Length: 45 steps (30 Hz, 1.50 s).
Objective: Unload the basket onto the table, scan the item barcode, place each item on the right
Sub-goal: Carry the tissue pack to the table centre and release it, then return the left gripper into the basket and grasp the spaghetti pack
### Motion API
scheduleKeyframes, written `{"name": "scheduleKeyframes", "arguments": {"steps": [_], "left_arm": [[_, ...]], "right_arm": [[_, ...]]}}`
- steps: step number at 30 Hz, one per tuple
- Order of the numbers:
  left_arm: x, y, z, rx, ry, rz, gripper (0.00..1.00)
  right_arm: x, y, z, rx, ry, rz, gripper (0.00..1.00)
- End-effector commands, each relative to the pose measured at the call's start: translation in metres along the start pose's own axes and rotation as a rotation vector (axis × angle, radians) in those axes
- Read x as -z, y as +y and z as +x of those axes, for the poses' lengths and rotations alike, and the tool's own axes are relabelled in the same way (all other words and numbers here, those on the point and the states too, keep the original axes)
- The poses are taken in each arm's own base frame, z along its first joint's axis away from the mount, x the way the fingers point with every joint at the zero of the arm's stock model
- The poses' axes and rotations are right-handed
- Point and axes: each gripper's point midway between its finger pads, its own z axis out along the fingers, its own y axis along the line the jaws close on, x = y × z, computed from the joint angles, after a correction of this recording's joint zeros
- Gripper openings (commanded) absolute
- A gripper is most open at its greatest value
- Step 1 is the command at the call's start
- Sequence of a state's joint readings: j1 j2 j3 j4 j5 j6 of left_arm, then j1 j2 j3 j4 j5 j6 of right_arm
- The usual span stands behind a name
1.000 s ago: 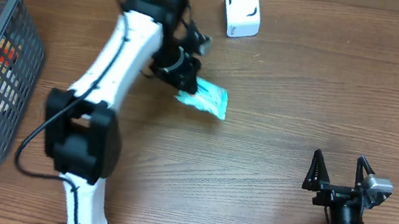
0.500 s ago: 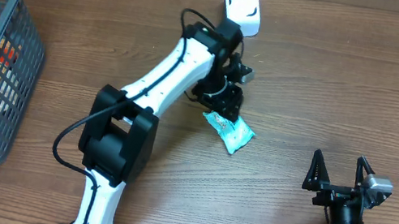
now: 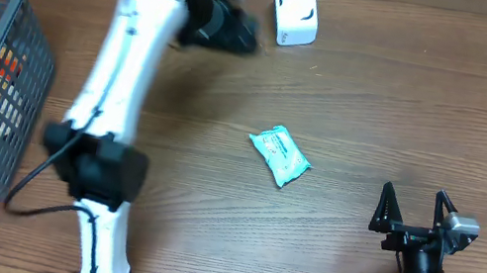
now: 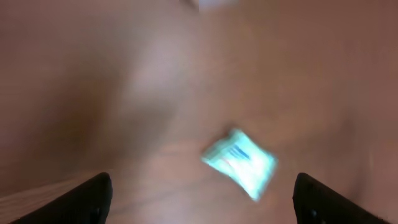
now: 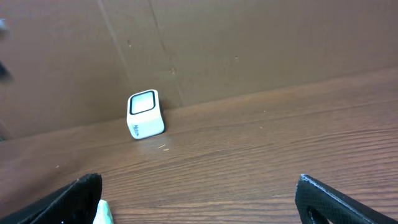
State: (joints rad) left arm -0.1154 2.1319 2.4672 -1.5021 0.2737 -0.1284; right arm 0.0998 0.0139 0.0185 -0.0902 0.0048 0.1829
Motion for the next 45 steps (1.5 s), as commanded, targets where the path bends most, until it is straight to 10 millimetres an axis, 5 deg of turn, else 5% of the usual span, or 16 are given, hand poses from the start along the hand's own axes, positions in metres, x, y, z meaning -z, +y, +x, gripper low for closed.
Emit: {"name": "scheduleKeyframes", "arguments": {"steps": [1,5,8,12,16,20,26,31,45], "left_arm": [[0.113,0.063,-0.026,0.225,-0.301,-0.176,0.86],[0.184,0.149,-0.013,0.504,-0.46,-0.263,0.88],[0.214,0.217,0.014,0.732,-0.505,-0.34,0.88],[0.235,0.292,0.059,0.977,-0.513,-0.48,0.87],[0.243,0.344,0.096,1.072,-0.477,-0.623,0.88],[0.222,0.382,0.111,1.001,-0.387,-0.65,0.98],[0.145,0.426,0.139,0.83,-0.135,-0.629,0.95],[0.098,0.439,0.159,0.723,0.02,-0.579,0.88],[0.031,0.468,0.179,0.632,0.16,-0.517,0.9]], "right_arm": [[0.0,0.001,0.001,0.0,-0.005,-0.006,1.0],[0.0,0.001,0.001,0.0,-0.005,-0.006,1.0],[0.0,0.001,0.001,0.0,-0.006,-0.006,1.0],[0.0,0.001,0.001,0.0,-0.006,-0.006,1.0],[0.0,0.001,0.001,0.0,-0.006,-0.006,1.0],[0.0,0.001,0.001,0.0,-0.006,-0.006,1.0],[0.0,0.001,0.001,0.0,-0.005,-0.006,1.0],[0.0,0.001,0.001,0.0,-0.005,-0.006,1.0],[0.0,0.001,0.001,0.0,-0.005,-0.006,1.0]]}}
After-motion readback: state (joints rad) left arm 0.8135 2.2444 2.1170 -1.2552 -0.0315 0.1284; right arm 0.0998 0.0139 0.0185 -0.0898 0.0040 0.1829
